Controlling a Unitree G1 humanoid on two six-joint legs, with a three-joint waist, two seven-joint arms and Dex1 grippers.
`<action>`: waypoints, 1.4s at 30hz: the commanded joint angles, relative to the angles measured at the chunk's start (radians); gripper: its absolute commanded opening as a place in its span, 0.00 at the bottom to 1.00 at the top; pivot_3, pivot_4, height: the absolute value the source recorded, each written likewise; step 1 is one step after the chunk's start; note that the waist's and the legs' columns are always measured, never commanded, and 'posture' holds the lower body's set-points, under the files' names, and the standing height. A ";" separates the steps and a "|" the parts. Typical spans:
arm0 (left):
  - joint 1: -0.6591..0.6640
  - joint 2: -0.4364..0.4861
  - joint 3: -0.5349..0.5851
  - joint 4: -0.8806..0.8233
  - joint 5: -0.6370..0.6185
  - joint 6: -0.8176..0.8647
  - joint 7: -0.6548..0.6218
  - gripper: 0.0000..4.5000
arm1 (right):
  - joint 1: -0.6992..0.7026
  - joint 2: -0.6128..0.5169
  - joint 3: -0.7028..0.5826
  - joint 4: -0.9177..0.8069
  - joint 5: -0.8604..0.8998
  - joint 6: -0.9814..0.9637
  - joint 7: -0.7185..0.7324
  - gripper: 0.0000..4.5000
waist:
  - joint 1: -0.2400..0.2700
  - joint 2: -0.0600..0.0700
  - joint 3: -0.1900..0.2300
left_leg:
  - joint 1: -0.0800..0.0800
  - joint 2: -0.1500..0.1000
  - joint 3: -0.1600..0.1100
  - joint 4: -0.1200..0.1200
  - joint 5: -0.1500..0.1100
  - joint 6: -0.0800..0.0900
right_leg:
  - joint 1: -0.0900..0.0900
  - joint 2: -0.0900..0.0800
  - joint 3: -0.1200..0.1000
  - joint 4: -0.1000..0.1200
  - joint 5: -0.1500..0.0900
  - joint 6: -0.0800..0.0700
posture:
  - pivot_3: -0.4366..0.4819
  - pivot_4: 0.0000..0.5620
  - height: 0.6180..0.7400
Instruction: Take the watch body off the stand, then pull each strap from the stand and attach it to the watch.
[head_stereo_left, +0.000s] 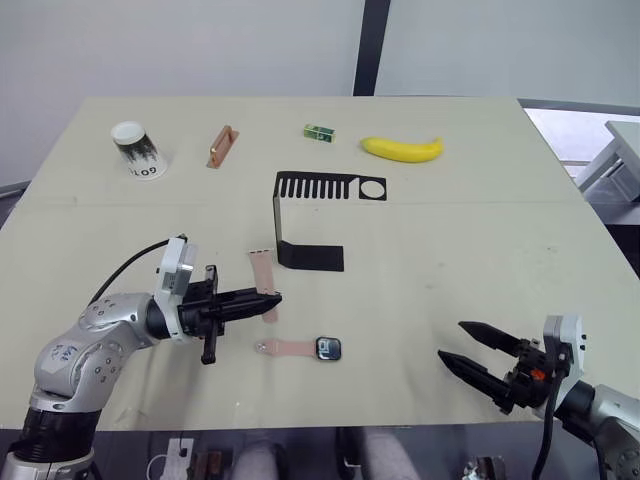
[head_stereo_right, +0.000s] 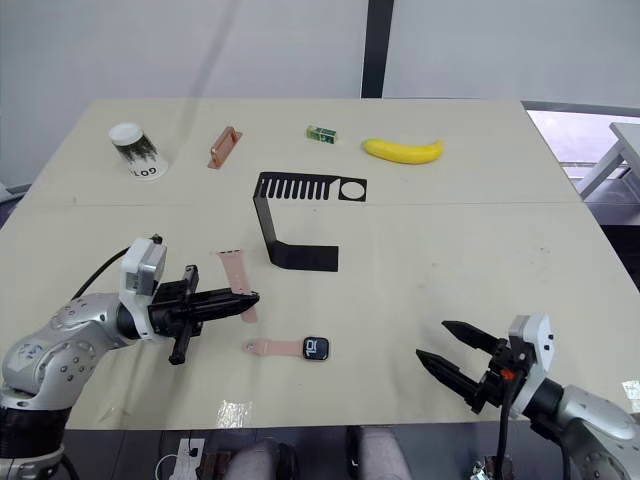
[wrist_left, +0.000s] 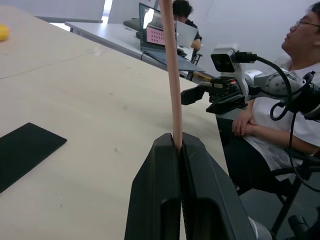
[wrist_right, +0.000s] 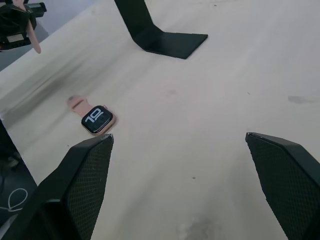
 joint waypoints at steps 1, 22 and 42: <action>-0.052 -0.019 -0.036 0.012 0.008 0.000 -0.025 0.00 | -0.065 0.036 0.044 -0.103 0.113 0.044 -0.096 1.00 | 0.002 0.000 0.000 | 0.000 0.000 0.000 0.000 0.000 -0.001 | 0.000 0.000 0.000 0.001 0.000 0.000 | 0.48 0.27 1.00; -0.178 -0.179 -0.176 0.023 -0.034 0.177 -0.014 0.00 | -0.474 0.192 0.400 -0.161 0.653 0.204 -0.631 1.00 | 0.009 -0.001 0.000 | -0.003 -0.002 -0.005 0.001 0.003 0.001 | -0.001 -0.001 -0.001 0.001 0.000 0.000 | 0.48 0.27 1.00; -0.180 -0.284 -0.182 0.041 -0.071 0.244 0.045 0.00 | -0.514 0.272 0.473 -0.084 0.583 0.174 -0.608 0.94 | 0.009 -0.001 -0.001 | -0.004 -0.002 -0.005 0.001 0.003 0.001 | -0.001 -0.001 -0.001 0.001 0.001 0.000 | 0.48 0.27 1.00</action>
